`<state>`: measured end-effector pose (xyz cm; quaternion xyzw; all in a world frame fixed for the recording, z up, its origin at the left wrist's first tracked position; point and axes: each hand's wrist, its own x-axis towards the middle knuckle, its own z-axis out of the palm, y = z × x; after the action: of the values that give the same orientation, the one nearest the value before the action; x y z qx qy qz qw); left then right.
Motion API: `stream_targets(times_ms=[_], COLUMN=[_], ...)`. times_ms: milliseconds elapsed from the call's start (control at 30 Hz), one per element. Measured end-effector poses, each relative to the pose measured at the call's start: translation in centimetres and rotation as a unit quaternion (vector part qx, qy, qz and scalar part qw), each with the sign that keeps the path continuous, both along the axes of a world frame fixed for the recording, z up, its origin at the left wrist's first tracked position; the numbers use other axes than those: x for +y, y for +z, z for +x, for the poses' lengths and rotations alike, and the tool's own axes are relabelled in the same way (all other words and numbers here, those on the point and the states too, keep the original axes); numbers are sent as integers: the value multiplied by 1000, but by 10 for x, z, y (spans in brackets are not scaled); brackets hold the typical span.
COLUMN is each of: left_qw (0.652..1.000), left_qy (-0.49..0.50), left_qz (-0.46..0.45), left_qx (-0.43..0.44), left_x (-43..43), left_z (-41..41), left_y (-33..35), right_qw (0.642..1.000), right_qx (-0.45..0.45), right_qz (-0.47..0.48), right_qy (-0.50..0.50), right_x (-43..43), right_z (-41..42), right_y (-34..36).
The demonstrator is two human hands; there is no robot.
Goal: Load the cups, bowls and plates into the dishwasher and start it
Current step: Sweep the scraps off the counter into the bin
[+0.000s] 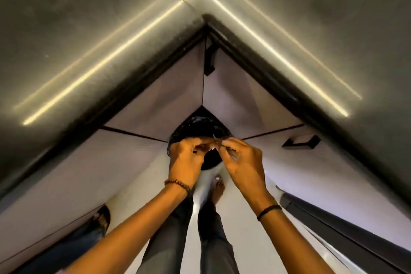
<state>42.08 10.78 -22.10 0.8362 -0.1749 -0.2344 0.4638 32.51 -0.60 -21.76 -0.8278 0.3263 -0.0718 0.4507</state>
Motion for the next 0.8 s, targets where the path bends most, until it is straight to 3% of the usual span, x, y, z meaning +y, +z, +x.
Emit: stream_targets(times_ms=[133, 233, 333, 433, 667, 800], left_qw=[991, 993, 986, 973, 960, 968], left_qy=[61, 55, 66, 17, -54, -20], left_qz=[12, 53, 69, 118, 183, 160], left_qx=[116, 88, 139, 196, 207, 193], left_x=[1, -8, -18, -27, -31, -28], left_z=[2, 3, 13, 27, 47, 45], left_y=[-82, -126, -170, -206, -235, -224], right_qw=[998, 996, 993, 982, 972, 985], right_qx=[44, 74, 104, 174, 229, 169], right_qz=[42, 33, 25, 38, 41, 23], right_qy=[19, 39, 52, 61, 40, 0], right_x=[1, 2, -2, -10, -21, -22], right_z=[10, 24, 36, 47, 58, 56], right_y=[-69, -118, -162, -197, -214, -199])
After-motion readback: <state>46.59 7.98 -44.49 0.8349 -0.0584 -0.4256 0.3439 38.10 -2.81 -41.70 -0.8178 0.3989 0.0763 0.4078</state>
